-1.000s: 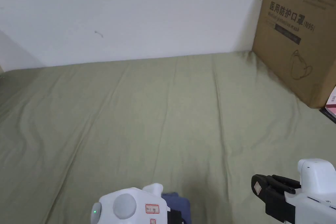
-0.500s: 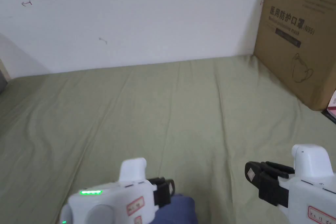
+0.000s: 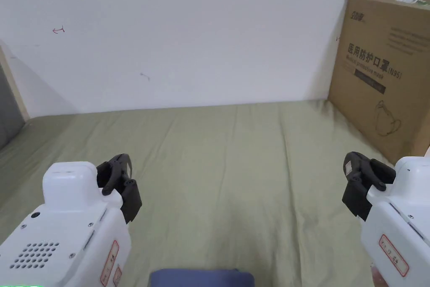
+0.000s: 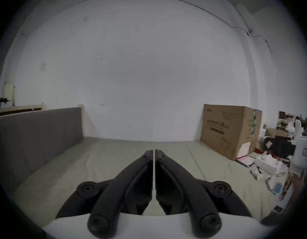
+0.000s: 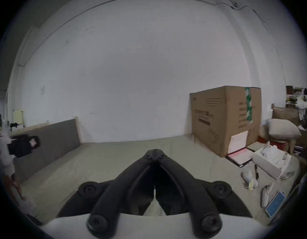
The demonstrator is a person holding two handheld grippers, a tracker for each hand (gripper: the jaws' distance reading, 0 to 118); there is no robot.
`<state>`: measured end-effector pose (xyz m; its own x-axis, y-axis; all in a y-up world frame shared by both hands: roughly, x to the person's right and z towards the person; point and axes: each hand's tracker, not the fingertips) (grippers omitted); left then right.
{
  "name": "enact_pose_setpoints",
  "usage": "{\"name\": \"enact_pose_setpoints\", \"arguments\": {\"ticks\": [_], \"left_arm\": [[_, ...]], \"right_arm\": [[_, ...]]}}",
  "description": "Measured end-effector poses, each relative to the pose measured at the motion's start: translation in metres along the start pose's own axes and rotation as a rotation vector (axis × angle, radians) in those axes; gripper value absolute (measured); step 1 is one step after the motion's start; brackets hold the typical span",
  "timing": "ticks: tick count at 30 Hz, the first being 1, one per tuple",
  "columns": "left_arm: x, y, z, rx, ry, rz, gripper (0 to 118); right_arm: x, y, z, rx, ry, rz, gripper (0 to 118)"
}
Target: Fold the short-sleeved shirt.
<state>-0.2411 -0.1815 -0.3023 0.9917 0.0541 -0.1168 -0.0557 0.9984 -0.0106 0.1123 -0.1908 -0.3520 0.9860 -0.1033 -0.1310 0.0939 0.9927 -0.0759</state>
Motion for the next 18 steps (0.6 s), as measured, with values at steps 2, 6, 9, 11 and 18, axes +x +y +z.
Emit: {"name": "enact_pose_setpoints", "arguments": {"ticks": [2,6,9,11,18], "left_arm": [[-0.001,-0.008,0.006,0.000,0.061,0.008,2],[-0.008,-0.017,0.010,-0.024,0.083,0.015,2],[-0.014,-0.015,0.007,-0.038,0.082,0.028,2],[-0.016,-0.014,0.005,-0.041,0.089,0.045,2],[-0.022,-0.021,0.003,-0.116,0.052,0.019,2]], "right_arm": [[0.002,-0.007,-0.001,-0.016,-0.022,0.011,0],[0.005,-0.013,0.006,-0.033,-0.036,0.026,0],[0.006,-0.007,0.005,-0.022,-0.045,0.038,0],[0.007,-0.001,0.003,-0.010,-0.052,0.041,0],[0.002,-0.002,-0.017,-0.170,0.193,-0.057,0]]}}
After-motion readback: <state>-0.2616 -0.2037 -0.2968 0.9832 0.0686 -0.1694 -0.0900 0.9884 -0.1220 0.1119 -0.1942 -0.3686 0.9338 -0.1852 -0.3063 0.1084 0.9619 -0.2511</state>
